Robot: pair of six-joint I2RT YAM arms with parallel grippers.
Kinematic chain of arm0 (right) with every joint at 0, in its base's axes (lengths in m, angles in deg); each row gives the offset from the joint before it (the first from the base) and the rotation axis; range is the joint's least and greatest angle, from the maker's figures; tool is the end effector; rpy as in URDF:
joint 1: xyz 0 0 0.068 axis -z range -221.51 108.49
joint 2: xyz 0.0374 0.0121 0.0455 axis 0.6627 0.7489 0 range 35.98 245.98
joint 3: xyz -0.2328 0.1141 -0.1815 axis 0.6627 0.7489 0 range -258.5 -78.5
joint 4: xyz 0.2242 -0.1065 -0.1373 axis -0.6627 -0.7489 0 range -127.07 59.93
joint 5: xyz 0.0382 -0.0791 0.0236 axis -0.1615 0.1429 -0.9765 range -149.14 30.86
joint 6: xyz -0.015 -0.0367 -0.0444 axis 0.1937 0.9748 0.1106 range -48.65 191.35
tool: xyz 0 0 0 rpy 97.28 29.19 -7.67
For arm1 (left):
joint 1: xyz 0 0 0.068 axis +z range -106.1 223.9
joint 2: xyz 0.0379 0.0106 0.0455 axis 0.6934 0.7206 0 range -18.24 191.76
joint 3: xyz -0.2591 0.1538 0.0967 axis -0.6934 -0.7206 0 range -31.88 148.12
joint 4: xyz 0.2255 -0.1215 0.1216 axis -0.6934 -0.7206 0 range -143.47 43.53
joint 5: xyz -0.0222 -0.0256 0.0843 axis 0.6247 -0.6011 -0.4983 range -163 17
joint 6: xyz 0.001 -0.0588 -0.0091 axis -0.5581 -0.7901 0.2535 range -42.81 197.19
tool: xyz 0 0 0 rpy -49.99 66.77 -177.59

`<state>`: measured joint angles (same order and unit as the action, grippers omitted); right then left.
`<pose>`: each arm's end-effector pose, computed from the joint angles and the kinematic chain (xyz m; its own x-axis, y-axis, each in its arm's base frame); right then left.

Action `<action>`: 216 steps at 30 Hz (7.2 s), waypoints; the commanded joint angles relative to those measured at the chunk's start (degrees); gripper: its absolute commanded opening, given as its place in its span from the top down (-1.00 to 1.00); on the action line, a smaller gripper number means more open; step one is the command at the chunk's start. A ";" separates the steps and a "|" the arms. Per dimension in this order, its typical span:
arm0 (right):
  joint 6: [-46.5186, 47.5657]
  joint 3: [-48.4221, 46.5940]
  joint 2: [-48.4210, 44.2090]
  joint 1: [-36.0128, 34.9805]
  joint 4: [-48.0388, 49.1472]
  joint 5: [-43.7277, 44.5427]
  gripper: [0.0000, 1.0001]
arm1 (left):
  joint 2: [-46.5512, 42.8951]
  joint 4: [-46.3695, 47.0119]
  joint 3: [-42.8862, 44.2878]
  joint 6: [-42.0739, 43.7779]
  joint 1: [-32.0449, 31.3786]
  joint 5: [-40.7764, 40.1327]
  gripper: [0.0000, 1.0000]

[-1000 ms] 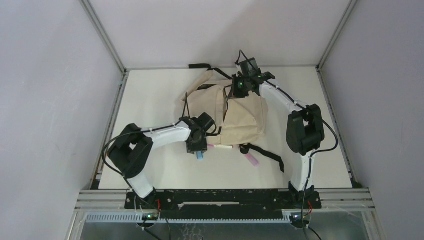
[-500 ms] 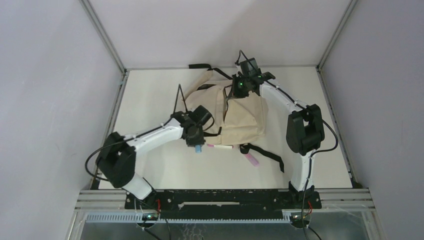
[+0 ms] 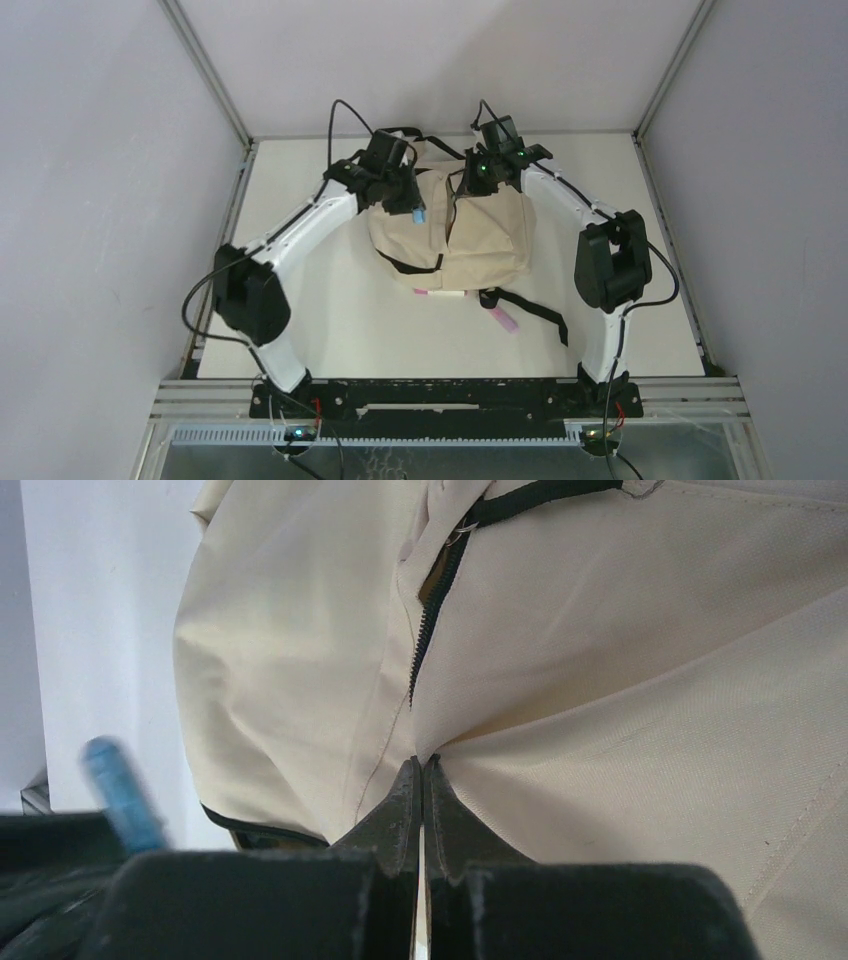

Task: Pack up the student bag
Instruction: Place the stationery in the student bag, then move the student bag to the center of the board, then move the stationery to the center of the board, then pick up the stationery from the center of the board, then place the stationery in the student bag.

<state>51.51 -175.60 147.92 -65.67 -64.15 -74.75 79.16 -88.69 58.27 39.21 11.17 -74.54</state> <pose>0.4392 0.2098 0.3018 -0.8355 -0.0167 -0.5492 -0.2893 0.8632 0.4138 0.3456 -0.2206 0.3561 -0.8275 -0.1994 -0.5249 0.0210 0.9232 -0.3838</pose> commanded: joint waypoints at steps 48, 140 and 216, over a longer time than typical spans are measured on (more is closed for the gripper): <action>-0.79 -1.80 -2.87 -1.33 2.27 -2.13 1.00 | -4.09 7.85 -23.22 11.83 -13.59 11.44 0.04; 0.06 -2.29 -2.11 2.02 2.42 -3.98 1.00 | 12.85 15.06 -19.14 31.56 -18.78 9.55 0.41; -1.47 -0.74 -5.66 1.63 3.79 -6.36 1.00 | 12.09 22.58 -2.11 -0.05 4.87 28.74 1.00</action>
<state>51.27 -175.40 146.54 -63.05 -63.28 -79.08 87.25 -68.99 49.41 42.56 16.28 -48.99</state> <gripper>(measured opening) 0.007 0.026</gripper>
